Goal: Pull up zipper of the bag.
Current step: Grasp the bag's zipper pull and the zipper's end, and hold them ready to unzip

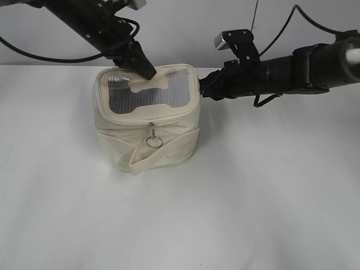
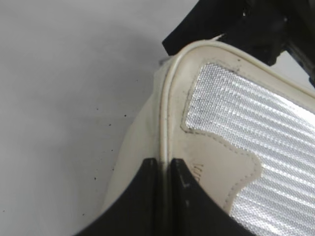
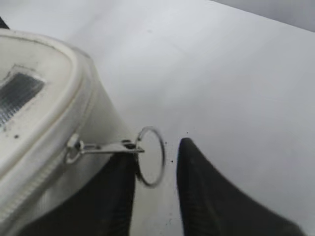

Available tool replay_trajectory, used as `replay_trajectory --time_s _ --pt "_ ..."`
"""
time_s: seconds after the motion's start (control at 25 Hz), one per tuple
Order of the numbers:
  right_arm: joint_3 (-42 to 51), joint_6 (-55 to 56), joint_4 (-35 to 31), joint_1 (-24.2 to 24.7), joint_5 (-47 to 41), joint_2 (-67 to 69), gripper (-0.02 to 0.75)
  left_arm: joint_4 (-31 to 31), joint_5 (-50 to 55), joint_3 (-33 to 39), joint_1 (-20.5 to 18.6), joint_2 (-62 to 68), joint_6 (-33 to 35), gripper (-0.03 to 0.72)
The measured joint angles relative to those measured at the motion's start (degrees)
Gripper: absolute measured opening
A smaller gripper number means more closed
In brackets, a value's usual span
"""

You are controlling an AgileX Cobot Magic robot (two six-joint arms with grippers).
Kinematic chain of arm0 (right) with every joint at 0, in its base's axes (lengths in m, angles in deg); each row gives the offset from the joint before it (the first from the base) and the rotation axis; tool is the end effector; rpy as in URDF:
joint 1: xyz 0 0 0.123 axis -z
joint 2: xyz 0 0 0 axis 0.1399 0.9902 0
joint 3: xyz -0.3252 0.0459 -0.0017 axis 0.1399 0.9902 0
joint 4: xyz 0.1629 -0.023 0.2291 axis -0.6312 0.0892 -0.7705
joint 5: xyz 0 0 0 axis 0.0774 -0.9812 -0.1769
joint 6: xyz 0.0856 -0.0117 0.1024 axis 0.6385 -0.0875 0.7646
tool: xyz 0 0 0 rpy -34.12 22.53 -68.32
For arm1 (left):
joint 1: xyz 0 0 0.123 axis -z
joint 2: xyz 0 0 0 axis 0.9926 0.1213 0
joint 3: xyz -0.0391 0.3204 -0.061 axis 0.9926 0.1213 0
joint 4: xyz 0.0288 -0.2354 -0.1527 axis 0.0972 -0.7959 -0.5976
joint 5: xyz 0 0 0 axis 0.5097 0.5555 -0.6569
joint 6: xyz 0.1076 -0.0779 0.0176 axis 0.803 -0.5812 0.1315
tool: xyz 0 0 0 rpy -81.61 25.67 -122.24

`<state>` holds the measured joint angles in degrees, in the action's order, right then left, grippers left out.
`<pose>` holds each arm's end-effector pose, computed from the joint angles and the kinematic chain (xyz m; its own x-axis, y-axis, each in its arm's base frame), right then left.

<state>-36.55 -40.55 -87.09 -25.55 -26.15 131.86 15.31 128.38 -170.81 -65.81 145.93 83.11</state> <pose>0.4833 0.2139 0.1090 -0.5342 -0.2554 -0.8058 -0.6495 0.7341 0.1979 0.4992 -0.2365 0.2123 -0.3986 0.6904 -0.6037 0.9143 0.3506 -0.2027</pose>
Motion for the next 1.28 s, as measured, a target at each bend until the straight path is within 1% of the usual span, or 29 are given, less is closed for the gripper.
replay_trajectory --time_s 0.04,0.08,0.16,0.2,0.36,0.48,0.64,0.92,1.0,1.08,1.16,1.28 --pt "-0.12 0.0 0.0 0.0 -0.04 0.03 0.115 0.02 -0.13 0.0 0.0 0.0 0.0 0.047" --pt "-0.12 0.0 0.0 0.0 -0.12 0.09 0.074 0.1 -0.16 0.0 0.0 0.0 -0.06 0.047" --pt "-0.12 0.07 0.44 0.0 -0.12 0.09 0.027 0.22 -0.23 0.0 0.0 0.0 -0.1 0.047" --pt "-0.12 0.52 1.23 0.0 -0.12 0.09 0.017 0.24 -0.3 0.0 0.0 0.0 -0.1 0.047" --pt "0.12 4.74 6.86 0.0 -0.31 0.09 0.01 0.29 -0.54 0.0 0.02 0.0 -0.1 0.046" --pt "1.89 6.29 8.76 0.0 -0.52 -0.79 0.01 0.36 -0.61 0.0 0.12 0.0 -0.1 0.045" --pt "7.98 6.83 9.55 0.0 0.89 -5.81 0.01 0.43 -0.66 0.0 0.18 0.0 -0.13 0.044" --pt "21.98 7.19 9.2 0.0 2.04 -19.82 0.01 0.5 -0.79 0.0 0.24 0.0 -2.52 0.044" --pt "25.21 7.23 9.2 0.0 0.73 -22.63 0.009 0.52 -0.85 0.0 0.29 0.0 -3.22 0.044" --pt "27.34 7.6 9.09 -0.29 -2.61 -24.82 0.009 0.52 -0.99 0.0 0.29 0.0 -4.22 0.044" --pt "28.77 8.27 9.03 -1.79 -3.92 -25.91 0.009 0.52 -1.27 0.0 0.29 0.0 -5.47 0.044" --pt "30.12 9.07 8.94 -8.31 -3.97 -26.22 0.009 0.7 -1.93 0.0 0.52 0.0 -7.65 0.044"
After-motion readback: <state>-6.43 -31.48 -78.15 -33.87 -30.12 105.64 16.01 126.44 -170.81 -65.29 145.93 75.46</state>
